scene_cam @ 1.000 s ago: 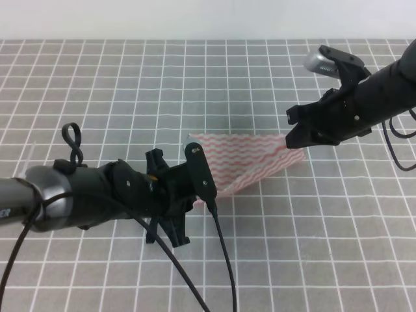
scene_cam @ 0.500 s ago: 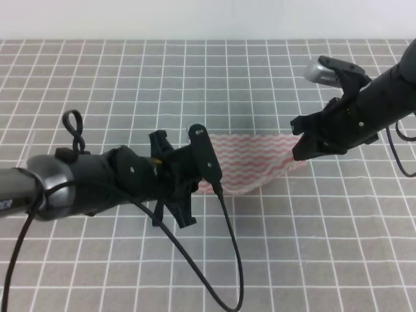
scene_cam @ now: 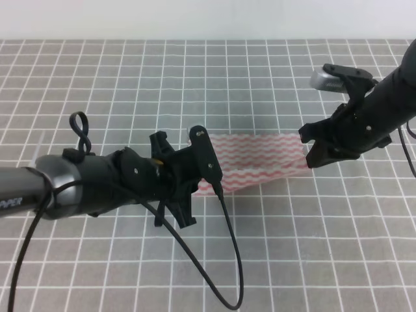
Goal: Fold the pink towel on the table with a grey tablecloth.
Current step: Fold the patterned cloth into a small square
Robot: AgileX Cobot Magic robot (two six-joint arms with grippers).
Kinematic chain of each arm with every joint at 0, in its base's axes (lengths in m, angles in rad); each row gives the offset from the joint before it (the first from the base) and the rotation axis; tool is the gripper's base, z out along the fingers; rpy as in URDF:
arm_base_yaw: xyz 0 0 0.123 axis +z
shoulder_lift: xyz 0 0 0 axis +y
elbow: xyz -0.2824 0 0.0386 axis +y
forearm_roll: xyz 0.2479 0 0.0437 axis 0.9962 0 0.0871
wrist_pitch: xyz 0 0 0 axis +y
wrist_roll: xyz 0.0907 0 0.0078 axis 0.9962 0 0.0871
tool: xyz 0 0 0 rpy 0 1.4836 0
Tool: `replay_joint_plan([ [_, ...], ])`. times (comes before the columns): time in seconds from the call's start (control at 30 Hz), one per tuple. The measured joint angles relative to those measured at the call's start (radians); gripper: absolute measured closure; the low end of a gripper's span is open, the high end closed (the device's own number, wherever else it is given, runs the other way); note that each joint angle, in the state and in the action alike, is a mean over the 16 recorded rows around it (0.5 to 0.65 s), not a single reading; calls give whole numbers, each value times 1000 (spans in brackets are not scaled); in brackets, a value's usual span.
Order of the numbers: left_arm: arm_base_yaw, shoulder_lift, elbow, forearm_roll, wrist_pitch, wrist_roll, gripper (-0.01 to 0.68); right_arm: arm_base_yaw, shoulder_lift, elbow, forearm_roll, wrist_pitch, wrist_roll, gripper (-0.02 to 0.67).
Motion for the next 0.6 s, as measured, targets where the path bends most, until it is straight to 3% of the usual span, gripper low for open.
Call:
replay_joint_plan([
  [0.6, 5, 7, -4, -2, -4, 1, 675, 0, -71, 76, -39, -64, 25, 664],
])
